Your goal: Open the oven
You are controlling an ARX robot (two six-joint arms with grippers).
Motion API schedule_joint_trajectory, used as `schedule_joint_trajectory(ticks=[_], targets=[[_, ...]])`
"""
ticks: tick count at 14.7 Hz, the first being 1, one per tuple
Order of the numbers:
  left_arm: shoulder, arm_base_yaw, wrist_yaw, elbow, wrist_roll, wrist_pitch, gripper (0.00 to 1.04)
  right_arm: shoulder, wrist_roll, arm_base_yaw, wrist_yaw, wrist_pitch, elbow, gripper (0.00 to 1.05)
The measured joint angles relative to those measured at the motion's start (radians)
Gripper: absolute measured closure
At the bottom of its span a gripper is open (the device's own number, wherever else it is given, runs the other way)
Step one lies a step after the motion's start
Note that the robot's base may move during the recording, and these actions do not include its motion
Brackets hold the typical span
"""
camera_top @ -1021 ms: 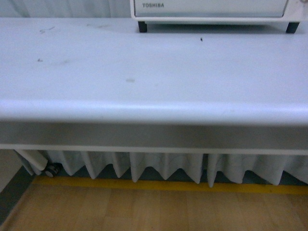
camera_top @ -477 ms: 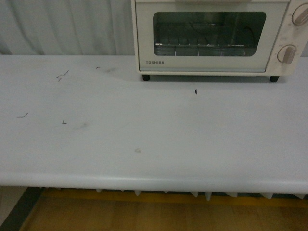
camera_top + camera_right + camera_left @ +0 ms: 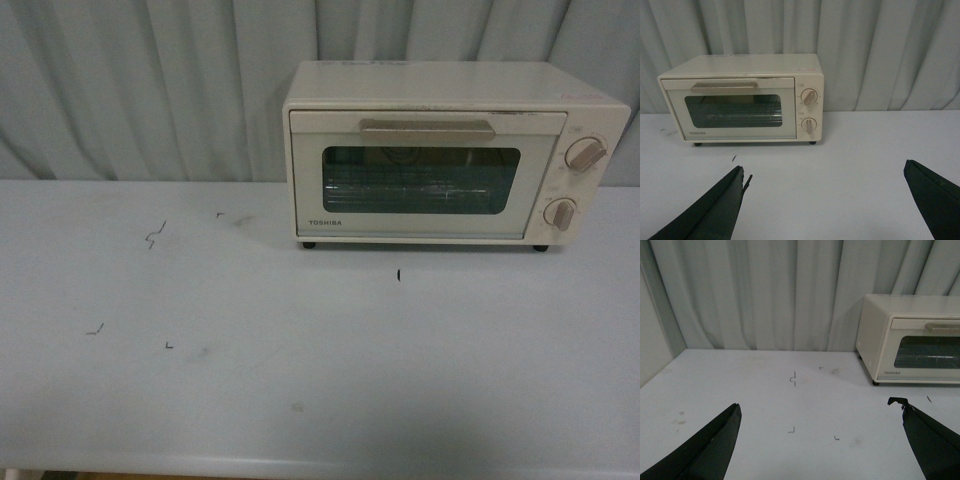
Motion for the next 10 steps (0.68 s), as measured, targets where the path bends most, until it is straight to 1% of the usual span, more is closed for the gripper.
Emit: schedule_joint_trajectory(ticks=[10], targets=[[0.000,0.000,0.000,0.000,0.000,-0.003,0.07,0.000,0.000,0.000,0.000,-0.002,0.000,0.06]])
